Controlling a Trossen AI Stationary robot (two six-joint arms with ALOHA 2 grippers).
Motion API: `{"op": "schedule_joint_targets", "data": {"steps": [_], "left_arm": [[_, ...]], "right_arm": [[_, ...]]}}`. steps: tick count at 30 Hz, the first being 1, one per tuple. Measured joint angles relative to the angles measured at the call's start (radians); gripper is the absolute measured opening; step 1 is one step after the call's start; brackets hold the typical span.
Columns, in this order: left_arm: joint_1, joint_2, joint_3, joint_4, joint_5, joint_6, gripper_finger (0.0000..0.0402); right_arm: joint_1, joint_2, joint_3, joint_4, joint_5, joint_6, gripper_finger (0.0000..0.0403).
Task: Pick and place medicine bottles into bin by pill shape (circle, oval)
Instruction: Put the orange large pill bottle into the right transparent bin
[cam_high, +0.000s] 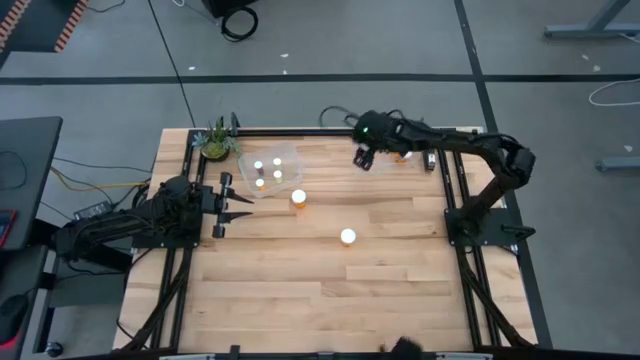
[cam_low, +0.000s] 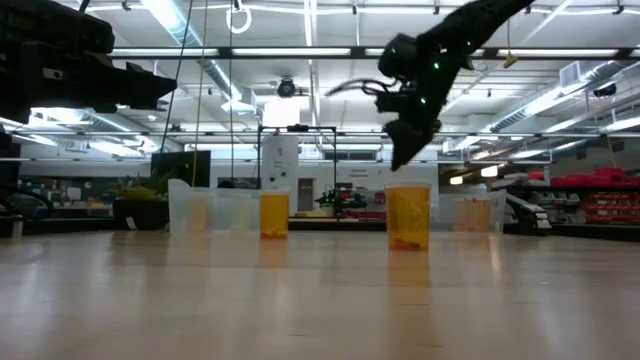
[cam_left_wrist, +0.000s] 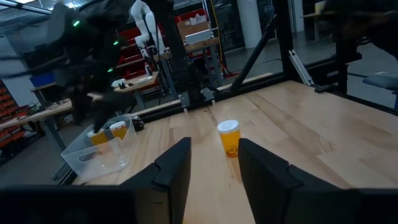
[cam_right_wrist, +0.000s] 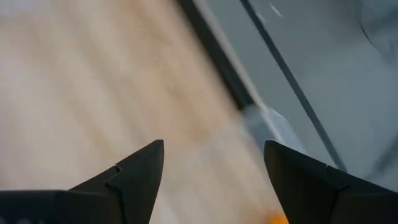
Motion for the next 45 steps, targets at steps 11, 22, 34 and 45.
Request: {"op": "schedule_joint_targets", "data": {"steps": [11, 22, 34, 45], "left_arm": [[0.000, 0.000, 0.000, 0.000, 0.000, 0.000, 0.0143], [0.000, 0.000, 0.000, 0.000, 0.000, 0.000, 0.0142], [0.000, 0.000, 0.000, 0.000, 0.000, 0.000, 0.0145], [0.000, 0.000, 0.000, 0.000, 0.000, 0.000, 0.0145]], "right_arm": [[0.342, 0.040, 0.008, 0.137, -0.148, 0.020, 0.0268], [0.398, 0.375, 0.328, 0.038, -0.122, -0.011, 0.0253], [0.403, 0.498, 0.565, 0.025, -0.203, -0.081, 0.0253], [0.402, 0.561, 0.565, 0.058, -0.246, -0.154, 0.0266]]}}
